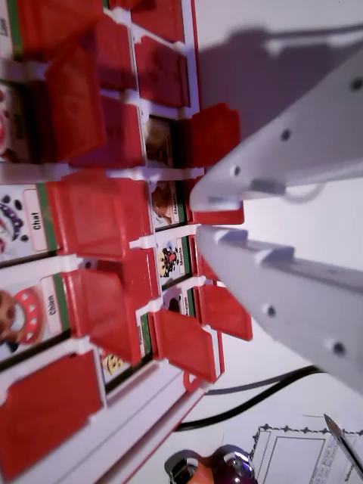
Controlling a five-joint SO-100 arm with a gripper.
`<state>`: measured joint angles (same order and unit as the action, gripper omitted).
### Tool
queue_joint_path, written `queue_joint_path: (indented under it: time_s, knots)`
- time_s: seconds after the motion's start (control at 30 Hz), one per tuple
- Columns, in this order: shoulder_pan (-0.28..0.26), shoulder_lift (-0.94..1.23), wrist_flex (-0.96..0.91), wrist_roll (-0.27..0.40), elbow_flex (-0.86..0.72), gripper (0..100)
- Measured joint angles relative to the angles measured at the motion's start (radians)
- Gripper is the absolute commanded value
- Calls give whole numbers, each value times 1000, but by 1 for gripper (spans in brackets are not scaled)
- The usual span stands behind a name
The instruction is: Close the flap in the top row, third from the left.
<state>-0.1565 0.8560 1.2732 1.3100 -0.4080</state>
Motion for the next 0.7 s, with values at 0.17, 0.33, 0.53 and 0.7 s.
queue_joint_path:
  time_s: [0.17, 0.33, 0.53, 0.7]
  knots:
    - [0, -48, -17, 0, 18, 2]
    - [0, -80, -52, 0, 18, 2]
    - [0, -123, -94, 0, 37, 2]
    - [0, -152, -118, -2, 51, 2]
